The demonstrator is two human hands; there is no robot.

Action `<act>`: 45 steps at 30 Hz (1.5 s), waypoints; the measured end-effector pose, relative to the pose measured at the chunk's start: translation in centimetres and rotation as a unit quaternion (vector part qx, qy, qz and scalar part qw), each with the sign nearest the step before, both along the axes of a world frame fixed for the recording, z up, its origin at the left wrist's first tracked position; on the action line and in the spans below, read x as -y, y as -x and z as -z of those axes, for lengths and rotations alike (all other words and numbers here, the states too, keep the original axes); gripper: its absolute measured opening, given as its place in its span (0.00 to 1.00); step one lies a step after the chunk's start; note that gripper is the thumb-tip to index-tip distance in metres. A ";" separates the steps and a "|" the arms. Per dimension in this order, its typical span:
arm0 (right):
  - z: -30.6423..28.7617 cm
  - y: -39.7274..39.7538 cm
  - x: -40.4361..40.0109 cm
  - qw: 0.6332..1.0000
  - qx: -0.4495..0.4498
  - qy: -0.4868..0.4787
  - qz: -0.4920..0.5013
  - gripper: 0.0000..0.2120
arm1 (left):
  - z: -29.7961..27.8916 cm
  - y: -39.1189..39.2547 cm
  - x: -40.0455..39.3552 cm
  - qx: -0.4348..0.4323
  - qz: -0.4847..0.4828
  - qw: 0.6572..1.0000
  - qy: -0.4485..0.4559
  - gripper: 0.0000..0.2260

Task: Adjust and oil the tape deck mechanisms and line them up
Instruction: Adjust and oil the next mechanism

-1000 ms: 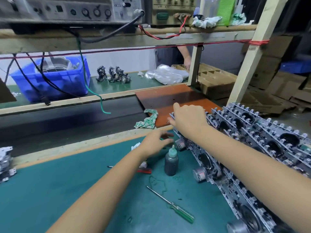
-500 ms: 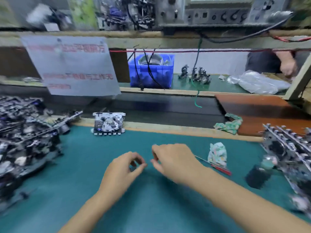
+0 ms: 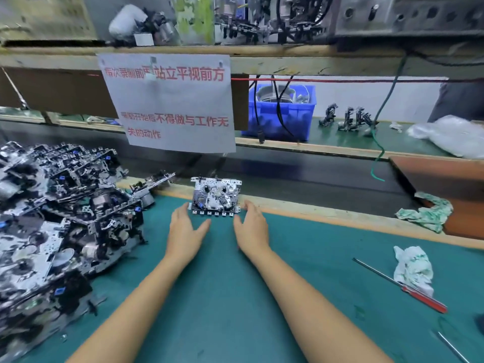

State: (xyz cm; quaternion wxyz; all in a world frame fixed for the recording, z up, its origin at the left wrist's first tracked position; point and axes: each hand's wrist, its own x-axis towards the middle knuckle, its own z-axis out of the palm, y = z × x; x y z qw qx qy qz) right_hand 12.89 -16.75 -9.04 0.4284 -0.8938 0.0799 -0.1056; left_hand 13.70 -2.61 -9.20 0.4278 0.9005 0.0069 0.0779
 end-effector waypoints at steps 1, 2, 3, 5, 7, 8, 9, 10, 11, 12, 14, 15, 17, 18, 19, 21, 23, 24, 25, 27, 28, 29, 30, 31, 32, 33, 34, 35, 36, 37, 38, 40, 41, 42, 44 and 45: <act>0.0 -0.9 0.2 1.000 -0.008 0.000 -0.009 0.20 | 0.0 -1.3 0.1 -0.010 -0.010 1.000 0.009 0.32; 0.1 -1.5 0.3 1.000 -0.011 -0.004 -0.015 0.20 | 0.0 -2.5 0.2 -0.022 -0.013 1.000 0.009 0.31; 0.3 -2.0 0.4 1.000 -0.010 -0.012 -0.015 0.20 | 0.0 -3.7 0.3 -0.033 -0.011 0.999 0.000 0.30; 0.9 -2.5 0.3 1.000 -0.007 -0.017 -0.001 0.20 | 0.2 -5.3 0.4 -0.046 -0.010 0.999 -0.008 0.23; 1.3 -2.8 0.1 1.000 -0.012 0.001 0.010 0.21 | 0.4 -5.7 0.6 -0.054 -0.012 0.996 0.066 0.20; 1.4 -2.8 0.0 1.000 -0.009 -0.005 0.014 0.22 | 0.5 -5.6 0.6 -0.048 -0.012 0.993 0.107 0.22; 1.4 -2.8 0.1 1.000 -0.001 -0.024 0.020 0.21 | 0.5 -5.3 0.6 -0.034 -0.011 0.991 0.125 0.23; 1.2 -2.7 0.0 0.998 0.006 -0.050 0.025 0.21 | 0.6 -5.0 0.6 -0.018 -0.012 0.992 0.124 0.24; 1.0 -2.7 0.1 0.996 0.011 -0.085 0.031 0.19 | 0.6 -4.6 0.7 -0.005 -0.017 0.992 0.121 0.24; 0.7 -2.5 0.1 0.990 0.012 -0.135 0.034 0.18 | 0.5 -4.1 0.8 0.009 -0.024 0.993 0.119 0.24; 0.0 -1.8 0.6 0.959 -0.001 -0.282 0.021 0.16 | -0.2 -2.8 1.0 0.049 -0.025 0.992 0.117 0.20; -0.4 -1.3 1.1 0.933 -0.014 -0.360 0.010 0.15 | -0.7 -2.2 1.1 0.066 -0.017 0.991 0.111 0.18; -1.1 0.3 2.7 0.892 -0.037 -0.451 0.000 0.15 | -1.7 -0.5 1.6 0.081 0.013 0.993 0.081 0.16; -1.3 1.4 3.7 0.882 -0.036 -0.470 0.003 0.15 | -2.1 0.7 2.1 0.087 0.037 0.993 0.068 0.16; -1.5 2.7 4.7 0.878 -0.031 -0.478 0.009 0.14 | -2.4 2.0 2.8 0.096 0.064 0.992 0.057 0.17; -1.8 6.3 6.7 0.882 -0.026 -0.470 0.021 0.12 | -3.2 5.1 4.5 0.127 0.115 0.985 0.032 0.19; -2.1 10.3 8.9 0.906 -0.040 -0.420 0.026 0.11 | -4.2 8.2 6.5 0.158 0.159 0.974 0.015 0.21; -2.2 12.2 10.0 0.912 -0.051 -0.406 0.028 0.11 | -4.7 9.7 7.4 0.165 0.178 0.970 0.012 0.20; -2.4 14.1 11.0 0.910 -0.061 -0.409 0.033 0.12 | -5.2 11.0 8.2 0.171 0.192 0.966 0.006 0.20; -3.0 17.6 12.4 0.893 -0.079 -0.442 0.020 0.11 | -6.5 13.3 9.6 0.168 0.217 0.962 -0.013 0.19; -3.1 18.9 12.8 0.878 -0.091 -0.469 0.004 0.10 | -7.0 14.2 10.3 0.159 0.229 0.960 -0.028 0.18; -3.2 20.0 13.1 0.861 -0.106 -0.497 -0.006 0.09 | -7.5 15.2 10.9 0.153 0.238 0.958 -0.050 0.18; -3.3 20.8 13.2 0.844 -0.122 -0.523 -0.011 0.08 | -8.0 16.1 11.5 0.155 0.240 0.955 -0.078 0.17; -3.3 21.4 13.2 0.836 -0.143 -0.530 -0.013 0.07 | -8.4 16.8 12.2 0.162 0.233 0.953 -0.110 0.17; -3.3 21.8 13.4 0.846 -0.169 -0.505 -0.017 0.06 | -8.5 17.4 13.0 0.175 0.223 0.945 -0.161 0.17; -3.3 21.9 13.7 0.877 -0.200 -0.437 -0.025 0.08 | -8.6 18.1 13.8 0.191 0.217 0.930 -0.227 0.17; -3.5 21.9 14.2 0.912 -0.220 -0.347 -0.023 0.11 | -8.8 19.0 14.8 0.198 0.213 0.915 -0.278 0.16; -3.9 22.0 14.6 0.940 -0.216 -0.262 -0.017 0.13 | -8.9 19.9 15.7 0.192 0.211 0.905 -0.315 0.16; -4.3 22.1 15.2 0.957 -0.196 -0.213 -0.004 0.14 | -8.6 20.6 16.7 0.178 0.216 0.893 -0.352 0.15; -4.6 22.3 16.0 0.962 -0.172 -0.212 0.015 0.15 | -8.5 21.2 17.6 0.181 0.222 0.881 -0.378 0.15; -4.9 22.5 16.7 0.957 -0.148 -0.247 0.027 0.14 | -8.7 21.7 18.4 0.185 0.226 0.874 -0.389 0.16; -5.4 22.9 17.8 0.934 -0.120 -0.333 0.033 0.12 | -8.5 22.5 19.6 0.188 0.249 0.864 -0.395 0.20; -5.3 23.1 18.4 0.926 -0.116 -0.355 0.046 0.14 | -8.0 22.9 20.2 0.182 0.269 0.860 -0.395 0.22; -5.1 23.3 18.8 0.922 -0.113 -0.363 0.066 0.17 | -6.9 23.1 20.9 0.175 0.293 0.858 -0.384 0.22; -4.6 23.7 19.4 0.931 -0.108 -0.337 0.092 0.18 | -6.0 23.4 21.8 0.174 0.334 0.841 -0.389 0.25; -4.3 23.8 19.6 0.945 -0.113 -0.295 0.091 0.15 | -6.1 23.1 21.7 0.217 0.347 0.820 -0.399 0.29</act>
